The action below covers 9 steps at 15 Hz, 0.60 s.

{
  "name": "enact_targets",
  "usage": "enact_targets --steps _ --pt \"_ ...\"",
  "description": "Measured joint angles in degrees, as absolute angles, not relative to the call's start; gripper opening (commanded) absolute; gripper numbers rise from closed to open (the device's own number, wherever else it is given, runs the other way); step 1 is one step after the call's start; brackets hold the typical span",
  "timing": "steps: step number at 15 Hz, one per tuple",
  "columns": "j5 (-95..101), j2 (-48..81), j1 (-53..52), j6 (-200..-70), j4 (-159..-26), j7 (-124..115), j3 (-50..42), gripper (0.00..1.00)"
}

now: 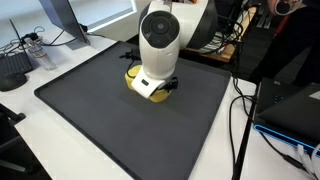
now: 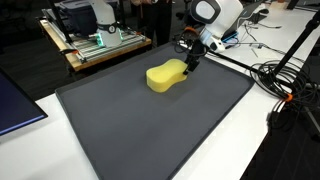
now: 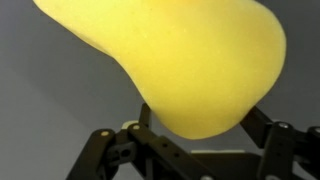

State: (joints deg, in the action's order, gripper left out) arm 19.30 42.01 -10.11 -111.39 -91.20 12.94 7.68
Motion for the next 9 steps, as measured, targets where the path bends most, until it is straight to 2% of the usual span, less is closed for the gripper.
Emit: enact_targets --steps 7,9 --pt "19.1 43.0 -10.3 -108.5 -89.0 12.9 7.7 0.15" --pt "19.1 43.0 -10.4 -108.1 -88.8 12.8 7.7 0.05"
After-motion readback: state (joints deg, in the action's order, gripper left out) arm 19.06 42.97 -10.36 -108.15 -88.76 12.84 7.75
